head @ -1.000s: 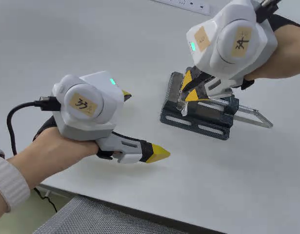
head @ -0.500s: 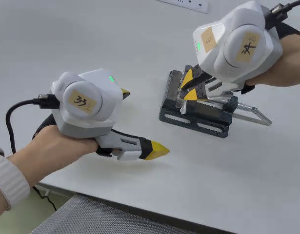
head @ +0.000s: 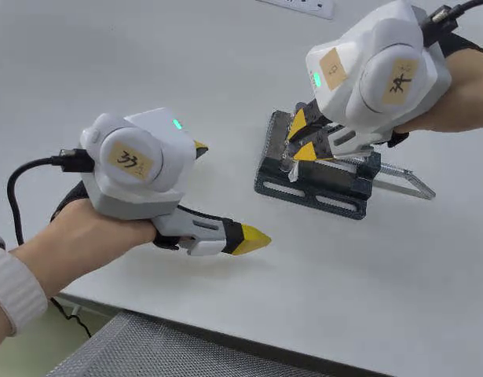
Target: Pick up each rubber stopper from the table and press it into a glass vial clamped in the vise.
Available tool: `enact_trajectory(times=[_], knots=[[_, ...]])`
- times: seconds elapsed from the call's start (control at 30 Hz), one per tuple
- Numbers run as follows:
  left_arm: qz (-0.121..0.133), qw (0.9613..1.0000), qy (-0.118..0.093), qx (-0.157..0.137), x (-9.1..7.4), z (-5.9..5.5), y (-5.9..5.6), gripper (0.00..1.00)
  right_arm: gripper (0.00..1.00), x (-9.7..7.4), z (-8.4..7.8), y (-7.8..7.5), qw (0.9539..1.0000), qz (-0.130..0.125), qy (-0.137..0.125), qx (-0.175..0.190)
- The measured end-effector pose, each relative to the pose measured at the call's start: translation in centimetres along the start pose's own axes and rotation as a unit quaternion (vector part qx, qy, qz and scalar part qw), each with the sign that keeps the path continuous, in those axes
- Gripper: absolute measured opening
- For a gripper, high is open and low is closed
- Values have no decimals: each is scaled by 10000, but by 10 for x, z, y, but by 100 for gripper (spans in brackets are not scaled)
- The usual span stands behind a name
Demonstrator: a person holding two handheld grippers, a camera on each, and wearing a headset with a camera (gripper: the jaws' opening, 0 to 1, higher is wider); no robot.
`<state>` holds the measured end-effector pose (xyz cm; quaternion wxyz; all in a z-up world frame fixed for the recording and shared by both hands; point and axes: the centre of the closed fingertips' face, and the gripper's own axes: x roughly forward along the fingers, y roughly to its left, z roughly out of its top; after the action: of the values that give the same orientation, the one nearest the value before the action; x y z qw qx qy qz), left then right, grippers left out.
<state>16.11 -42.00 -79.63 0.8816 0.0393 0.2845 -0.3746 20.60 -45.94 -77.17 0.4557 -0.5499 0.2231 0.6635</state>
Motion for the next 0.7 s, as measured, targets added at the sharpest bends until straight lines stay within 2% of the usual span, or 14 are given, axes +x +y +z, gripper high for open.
enact_trajectory(times=[0.43,0.7], knots=[[-15,10000,12,-13,0,-2,0,90,8,1,1,-1,9998,-42,4,-186],[-20,10000,6,-7,0,-2,0,90,15,-1,2,-4,9997,-97,-28,-224]])
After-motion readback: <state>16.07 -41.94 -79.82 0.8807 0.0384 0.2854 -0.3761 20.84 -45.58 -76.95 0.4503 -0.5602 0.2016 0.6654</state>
